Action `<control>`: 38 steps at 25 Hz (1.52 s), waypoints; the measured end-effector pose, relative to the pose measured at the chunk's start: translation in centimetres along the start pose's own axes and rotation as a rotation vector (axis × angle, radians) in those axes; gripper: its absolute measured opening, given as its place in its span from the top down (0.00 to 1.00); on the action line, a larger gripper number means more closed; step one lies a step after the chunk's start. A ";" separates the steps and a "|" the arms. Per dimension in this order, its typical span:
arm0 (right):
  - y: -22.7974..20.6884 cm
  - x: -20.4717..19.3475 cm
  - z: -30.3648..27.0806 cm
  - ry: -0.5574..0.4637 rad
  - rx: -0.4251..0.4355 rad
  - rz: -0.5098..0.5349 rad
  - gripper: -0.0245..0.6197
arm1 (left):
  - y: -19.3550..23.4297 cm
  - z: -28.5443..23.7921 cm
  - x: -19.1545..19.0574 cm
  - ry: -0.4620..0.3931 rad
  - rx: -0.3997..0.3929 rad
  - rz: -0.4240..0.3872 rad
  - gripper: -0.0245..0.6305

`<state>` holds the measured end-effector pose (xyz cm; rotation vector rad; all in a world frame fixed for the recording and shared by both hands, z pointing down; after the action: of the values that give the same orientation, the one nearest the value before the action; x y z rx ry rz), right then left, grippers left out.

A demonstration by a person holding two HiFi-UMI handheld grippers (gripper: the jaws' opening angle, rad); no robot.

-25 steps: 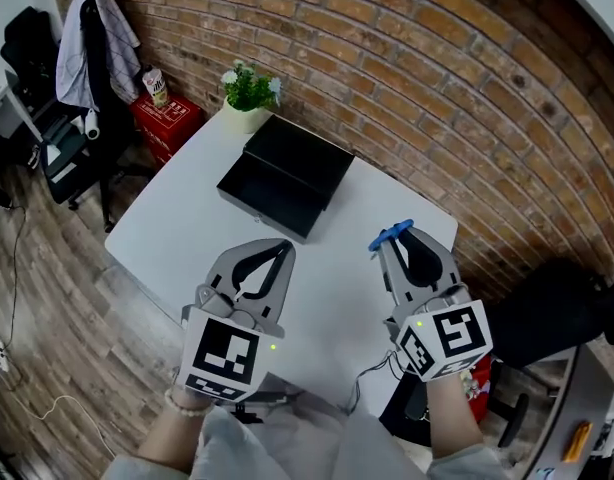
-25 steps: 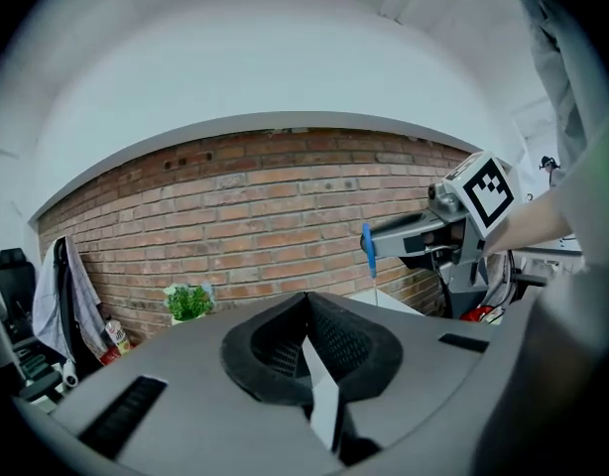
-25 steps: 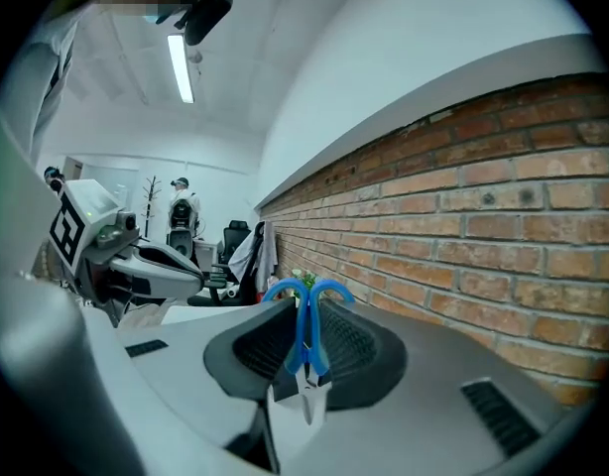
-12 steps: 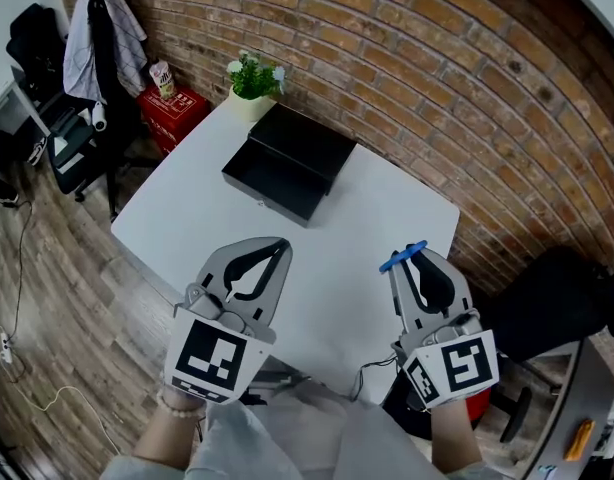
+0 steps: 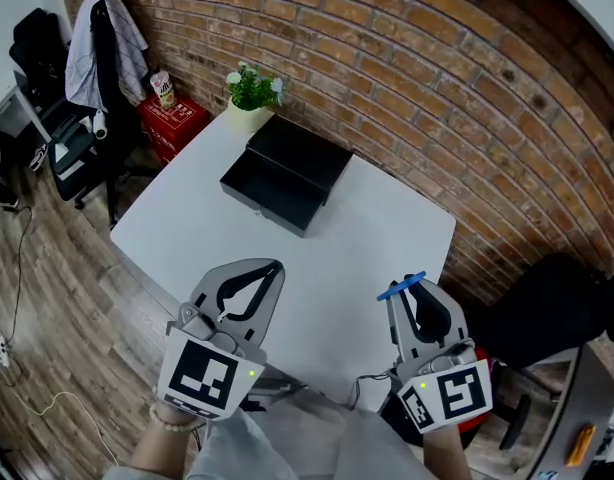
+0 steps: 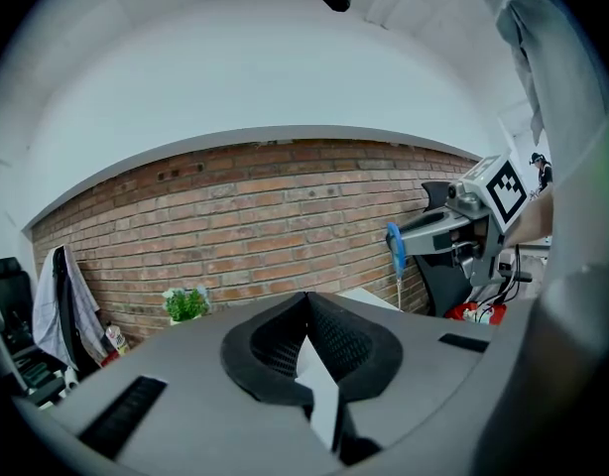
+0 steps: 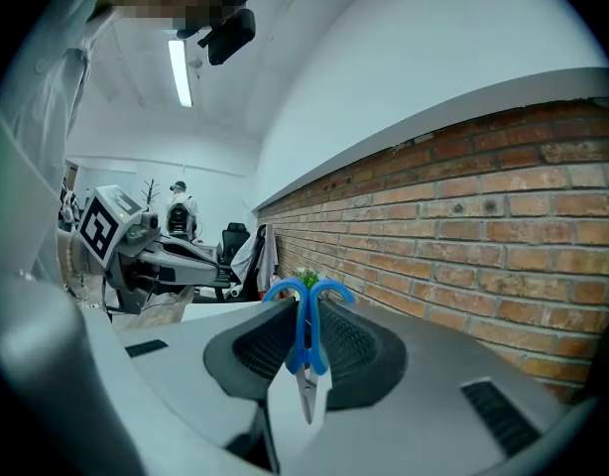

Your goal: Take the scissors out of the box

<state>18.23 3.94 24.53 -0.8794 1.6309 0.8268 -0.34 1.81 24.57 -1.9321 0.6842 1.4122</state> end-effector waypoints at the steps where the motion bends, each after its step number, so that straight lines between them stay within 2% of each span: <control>1: 0.0 0.0 0.1 -0.001 -0.002 -0.001 0.81 | 0.0 0.0 0.1 -0.001 0.000 0.001 0.93; 16: -0.1 -0.1 0.0 -0.010 -0.020 0.008 0.81 | -0.9 -0.9 1.0 -0.018 -0.009 -0.009 0.93; 38: 0.4 -0.7 -0.3 0.007 0.001 0.015 0.81 | -1.2 -0.6 0.3 0.006 -0.007 -0.018 0.93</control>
<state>17.82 3.98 25.32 -0.8714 1.6454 0.8345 0.98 2.12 24.64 -1.9444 0.6633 1.4003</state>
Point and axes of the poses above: the fingertips, and each gripper's own axes: z backward along the fingers, y to its left, x out of its top, the point moved 4 cm from there along z, backward along the fingers, and after that the axes turned 1 degree about x, right-handed, at the moved point
